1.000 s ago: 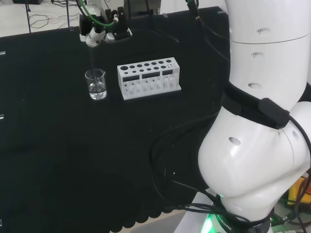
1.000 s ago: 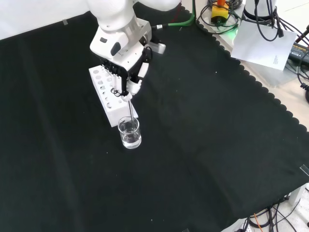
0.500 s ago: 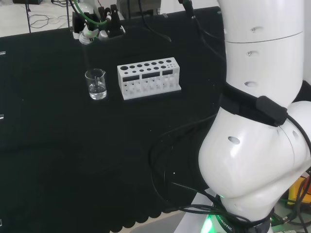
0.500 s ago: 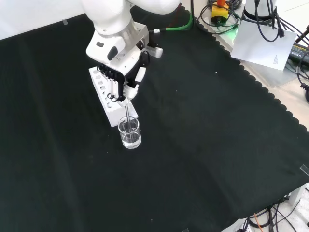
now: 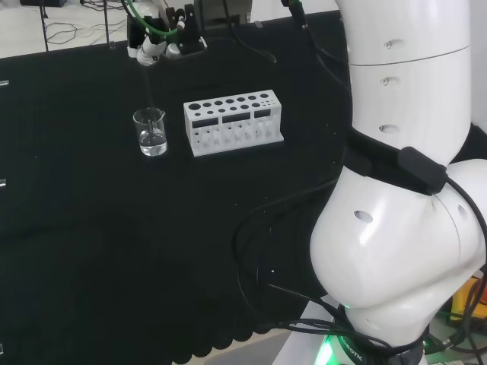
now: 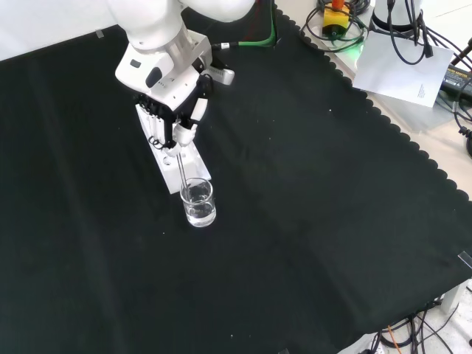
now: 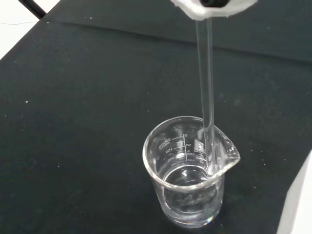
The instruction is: Stir in the beaker to the left of the white test tube rack with the glass rod.
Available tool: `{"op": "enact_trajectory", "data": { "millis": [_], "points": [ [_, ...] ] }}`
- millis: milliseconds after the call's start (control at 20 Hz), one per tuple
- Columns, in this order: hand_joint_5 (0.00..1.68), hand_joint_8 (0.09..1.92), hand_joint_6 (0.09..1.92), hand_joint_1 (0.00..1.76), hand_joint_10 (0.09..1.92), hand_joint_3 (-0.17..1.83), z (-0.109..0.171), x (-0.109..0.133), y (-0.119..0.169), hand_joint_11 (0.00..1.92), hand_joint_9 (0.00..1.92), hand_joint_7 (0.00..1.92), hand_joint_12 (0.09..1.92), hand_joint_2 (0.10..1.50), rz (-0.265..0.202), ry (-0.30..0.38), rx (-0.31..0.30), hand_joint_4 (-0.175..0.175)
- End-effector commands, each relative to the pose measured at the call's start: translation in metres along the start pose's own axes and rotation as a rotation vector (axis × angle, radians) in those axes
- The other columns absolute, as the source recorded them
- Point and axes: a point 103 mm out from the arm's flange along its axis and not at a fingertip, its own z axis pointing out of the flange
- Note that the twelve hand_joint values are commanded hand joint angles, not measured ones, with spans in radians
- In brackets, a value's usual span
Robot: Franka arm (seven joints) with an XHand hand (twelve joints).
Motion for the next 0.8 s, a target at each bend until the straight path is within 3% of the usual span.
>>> {"op": "enact_trajectory", "data": {
  "millis": [50,800],
  "points": [
    [1.23,1.12,0.63,1.22,0.76,-0.17,-0.001,-0.001,-0.015,1.76,1.76,1.48,0.7,1.08,0.01,-0.015,0.014,-0.175],
    [1.23,1.11,0.63,1.22,0.76,-0.17,-0.005,0.037,-0.02,1.76,1.76,1.48,0.7,1.08,-0.049,-0.005,-0.021,-0.175]
  ]
}}
